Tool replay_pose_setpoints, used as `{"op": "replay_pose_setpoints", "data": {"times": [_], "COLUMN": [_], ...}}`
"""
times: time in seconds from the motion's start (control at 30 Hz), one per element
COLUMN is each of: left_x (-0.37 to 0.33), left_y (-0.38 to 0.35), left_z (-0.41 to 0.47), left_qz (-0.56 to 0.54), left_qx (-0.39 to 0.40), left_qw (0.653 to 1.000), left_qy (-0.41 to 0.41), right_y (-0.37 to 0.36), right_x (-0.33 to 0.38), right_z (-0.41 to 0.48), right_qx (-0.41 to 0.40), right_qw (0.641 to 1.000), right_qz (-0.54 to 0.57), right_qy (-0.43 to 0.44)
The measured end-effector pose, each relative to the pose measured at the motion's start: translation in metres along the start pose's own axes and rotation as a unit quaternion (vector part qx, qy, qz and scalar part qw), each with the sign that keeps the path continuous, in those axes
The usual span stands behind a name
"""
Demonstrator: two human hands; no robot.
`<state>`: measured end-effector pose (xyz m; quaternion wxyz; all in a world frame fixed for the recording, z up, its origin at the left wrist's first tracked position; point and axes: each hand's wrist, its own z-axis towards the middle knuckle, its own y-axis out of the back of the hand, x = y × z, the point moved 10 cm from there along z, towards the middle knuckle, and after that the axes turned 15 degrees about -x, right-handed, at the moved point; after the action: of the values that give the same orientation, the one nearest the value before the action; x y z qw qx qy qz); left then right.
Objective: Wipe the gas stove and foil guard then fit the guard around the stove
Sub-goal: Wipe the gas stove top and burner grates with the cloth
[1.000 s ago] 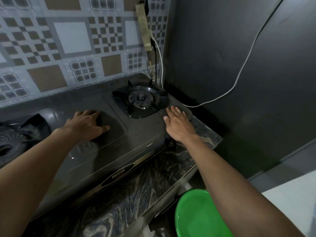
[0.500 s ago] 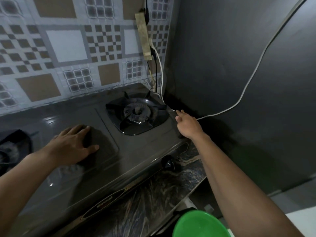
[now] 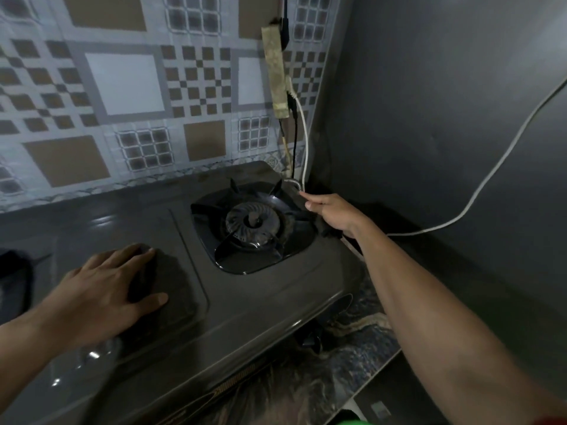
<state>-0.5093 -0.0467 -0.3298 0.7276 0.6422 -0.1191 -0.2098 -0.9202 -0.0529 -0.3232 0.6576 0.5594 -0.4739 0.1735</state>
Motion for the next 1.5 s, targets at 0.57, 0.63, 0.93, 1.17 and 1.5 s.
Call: {"op": "replay_pose_setpoints", "data": {"times": [0.57,0.63,0.93,1.17,1.5], "left_x": [0.011,0.011,0.016,0.020,0.038], "left_y": [0.014,0.015,0.021,0.035,0.017], "left_z": [0.007,0.007,0.011,0.018,0.008], "left_qz": [-0.005,-0.005,-0.037,-0.035,-0.008], "left_qx": [0.042,0.044,0.058,0.036,0.093], "left_qw": [0.998,0.997,0.995,0.997,0.992], "left_qy": [0.055,0.056,0.069,0.065,0.089], "right_y": [-0.055,-0.061,-0.072,-0.097,-0.104], "right_x": [0.061,0.068,0.078,0.120,0.111], "right_z": [0.122,0.132,0.141,0.126,0.114], "right_qx": [0.067,0.072,0.033,0.072,0.116], "right_qw": [0.992,0.988,0.988,0.974,0.891], "right_qz": [-0.103,-0.126,-0.138,-0.177,-0.411], "right_qy": [0.042,0.053,0.067,0.124,0.153]}}
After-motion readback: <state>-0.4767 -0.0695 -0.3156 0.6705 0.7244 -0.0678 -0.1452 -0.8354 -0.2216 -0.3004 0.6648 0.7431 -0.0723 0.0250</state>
